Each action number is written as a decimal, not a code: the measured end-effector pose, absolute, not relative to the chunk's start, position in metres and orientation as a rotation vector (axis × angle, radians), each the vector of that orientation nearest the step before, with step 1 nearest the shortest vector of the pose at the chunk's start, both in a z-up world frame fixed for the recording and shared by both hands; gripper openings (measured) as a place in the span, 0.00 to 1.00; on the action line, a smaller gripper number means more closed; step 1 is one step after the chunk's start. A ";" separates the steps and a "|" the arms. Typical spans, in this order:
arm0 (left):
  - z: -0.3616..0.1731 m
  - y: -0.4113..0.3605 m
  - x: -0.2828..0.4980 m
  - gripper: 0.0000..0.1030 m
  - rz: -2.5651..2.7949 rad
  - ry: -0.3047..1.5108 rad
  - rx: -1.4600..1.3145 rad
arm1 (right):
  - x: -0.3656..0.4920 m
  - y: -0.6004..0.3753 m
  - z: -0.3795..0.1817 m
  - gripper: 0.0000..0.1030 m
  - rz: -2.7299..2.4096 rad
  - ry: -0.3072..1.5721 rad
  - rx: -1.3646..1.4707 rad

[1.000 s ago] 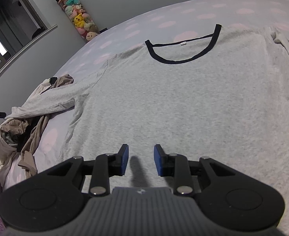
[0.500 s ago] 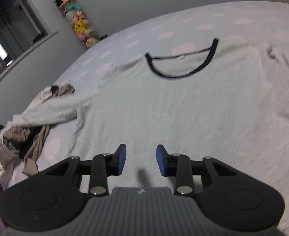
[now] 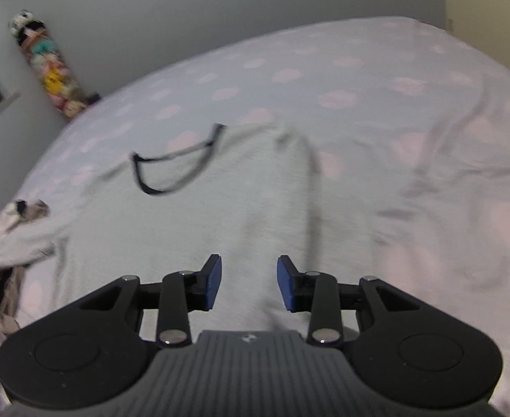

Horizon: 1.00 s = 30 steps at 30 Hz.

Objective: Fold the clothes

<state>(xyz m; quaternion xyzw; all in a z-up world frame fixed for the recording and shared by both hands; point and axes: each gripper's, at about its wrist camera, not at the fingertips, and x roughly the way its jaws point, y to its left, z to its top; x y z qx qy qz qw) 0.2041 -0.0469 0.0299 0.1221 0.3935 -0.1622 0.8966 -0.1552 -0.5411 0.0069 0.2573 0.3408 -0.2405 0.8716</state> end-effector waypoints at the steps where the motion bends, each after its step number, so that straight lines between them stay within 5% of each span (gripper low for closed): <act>1: 0.027 -0.052 0.195 0.16 -0.354 0.822 0.244 | -0.164 -0.543 0.008 0.39 -0.507 0.737 0.539; 8: 0.002 -0.084 0.130 0.16 -0.460 0.850 0.197 | -0.188 -0.534 0.000 0.61 -0.509 0.889 0.427; 20: -0.026 -0.115 0.056 0.19 -0.505 0.895 0.228 | -0.189 -0.583 -0.042 0.57 -0.475 1.248 0.367; 22: -0.029 -0.115 0.053 0.21 -0.514 0.916 0.206 | -0.191 -0.584 -0.052 0.54 -0.459 1.278 0.390; 24: -0.032 -0.116 0.050 0.22 -0.509 0.931 0.196 | -0.193 -0.584 -0.059 0.32 -0.442 1.303 0.407; 30: -0.038 -0.113 0.048 0.22 -0.500 0.960 0.185 | -0.200 -0.579 -0.045 0.06 -0.425 1.283 0.348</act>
